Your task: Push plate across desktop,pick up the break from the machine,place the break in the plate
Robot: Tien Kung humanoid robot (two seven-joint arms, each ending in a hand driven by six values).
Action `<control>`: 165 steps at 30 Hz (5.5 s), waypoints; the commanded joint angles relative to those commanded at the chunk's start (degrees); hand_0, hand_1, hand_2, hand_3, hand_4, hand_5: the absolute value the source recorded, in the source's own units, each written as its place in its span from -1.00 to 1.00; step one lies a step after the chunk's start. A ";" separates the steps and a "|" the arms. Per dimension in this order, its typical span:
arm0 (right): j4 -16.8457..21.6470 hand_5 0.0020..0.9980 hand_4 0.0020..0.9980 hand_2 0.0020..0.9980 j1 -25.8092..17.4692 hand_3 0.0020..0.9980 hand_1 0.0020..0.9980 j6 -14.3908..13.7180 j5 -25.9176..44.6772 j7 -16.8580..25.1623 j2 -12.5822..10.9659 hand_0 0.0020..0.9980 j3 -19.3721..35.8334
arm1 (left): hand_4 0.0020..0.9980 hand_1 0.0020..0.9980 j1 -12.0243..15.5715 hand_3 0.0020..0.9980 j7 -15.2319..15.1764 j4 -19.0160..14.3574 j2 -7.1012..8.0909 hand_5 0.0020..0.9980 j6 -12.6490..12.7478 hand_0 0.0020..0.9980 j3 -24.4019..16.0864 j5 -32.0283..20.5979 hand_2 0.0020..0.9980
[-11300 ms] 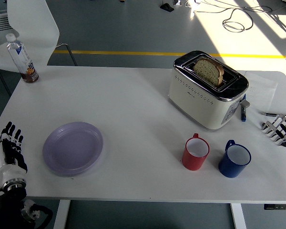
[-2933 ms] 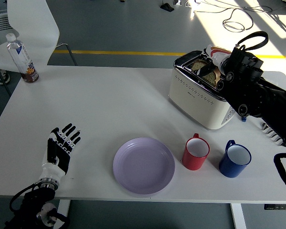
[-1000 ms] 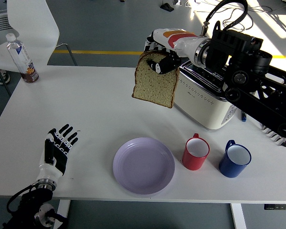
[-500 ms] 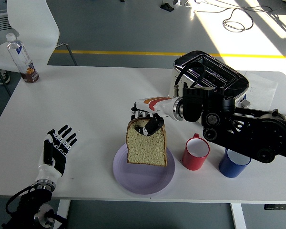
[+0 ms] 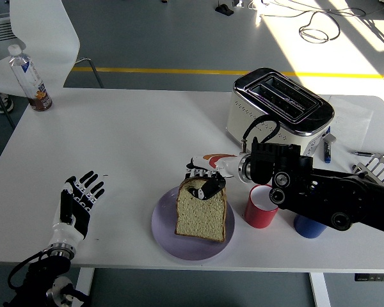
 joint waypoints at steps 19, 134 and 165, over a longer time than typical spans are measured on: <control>-3.50 -0.35 0.33 0.72 -1.11 0.78 0.51 -2.60 -3.04 4.32 1.54 0.44 0.37 | -0.17 0.55 0.16 0.38 -0.20 -0.02 0.00 0.71 0.14 0.59 0.25 -0.09 0.67; -0.92 -0.02 -0.05 0.46 -55.87 0.47 0.44 -14.03 45.65 16.15 -0.73 0.42 82.20 | -0.13 0.51 -0.88 0.39 -1.20 -6.28 0.00 0.92 0.45 0.56 -7.19 0.56 0.64; -1.37 0.06 -0.05 0.44 -56.02 0.44 0.42 -13.14 45.47 15.75 -0.18 0.41 82.63 | -0.13 0.51 -0.19 0.40 -1.25 -6.17 0.00 0.91 0.50 0.56 -7.26 0.57 0.63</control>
